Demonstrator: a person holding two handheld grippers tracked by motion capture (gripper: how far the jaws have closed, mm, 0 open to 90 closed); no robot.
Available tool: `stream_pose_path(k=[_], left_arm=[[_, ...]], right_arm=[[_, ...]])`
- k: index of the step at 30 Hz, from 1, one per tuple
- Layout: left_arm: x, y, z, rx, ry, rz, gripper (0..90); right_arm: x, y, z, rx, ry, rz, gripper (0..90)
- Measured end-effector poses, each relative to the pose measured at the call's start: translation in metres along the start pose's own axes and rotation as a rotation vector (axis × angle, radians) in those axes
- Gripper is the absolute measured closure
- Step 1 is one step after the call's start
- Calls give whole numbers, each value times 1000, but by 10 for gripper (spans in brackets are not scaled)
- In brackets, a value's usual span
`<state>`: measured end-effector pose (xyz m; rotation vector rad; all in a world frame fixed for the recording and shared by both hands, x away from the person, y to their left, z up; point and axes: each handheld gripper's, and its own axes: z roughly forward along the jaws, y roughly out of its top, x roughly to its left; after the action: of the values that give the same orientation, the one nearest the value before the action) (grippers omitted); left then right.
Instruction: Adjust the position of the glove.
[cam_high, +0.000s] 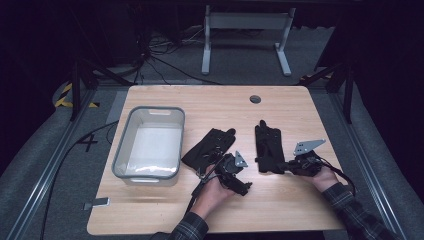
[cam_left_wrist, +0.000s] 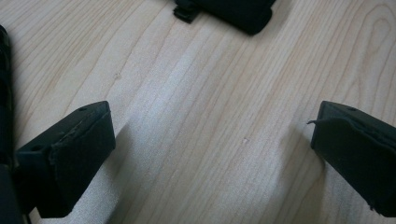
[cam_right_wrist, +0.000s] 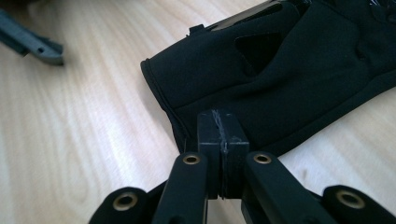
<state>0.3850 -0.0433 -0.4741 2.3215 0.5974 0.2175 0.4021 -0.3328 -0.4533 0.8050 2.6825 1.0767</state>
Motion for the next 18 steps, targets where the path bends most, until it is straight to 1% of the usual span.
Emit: stream_pose_path(k=[2,3,4,9,11,15,18], left_arm=[[0,0,0,0,0,1,0],[0,0,0,0,0,1,0],[0,0,0,1,0,1,0],[0,0,0,0,-1,0,0],[0,0,0,0,-1,1,0],[0,0,0,0,-1,1,1],[0,0,0,0,-1,1,0]], right_arm=[[1,-1,-1,3,2,-1,900],[6,-5,-5,12,5,-5,900],[6,-5,-5,12,5,-5,900],[19,-11,-10,21,18,-26,900],[24,-14,-13,29,31,-33,900],[33,-19,-17,39,44,-43,900],[36,-21,-20,44,52,-48,900]])
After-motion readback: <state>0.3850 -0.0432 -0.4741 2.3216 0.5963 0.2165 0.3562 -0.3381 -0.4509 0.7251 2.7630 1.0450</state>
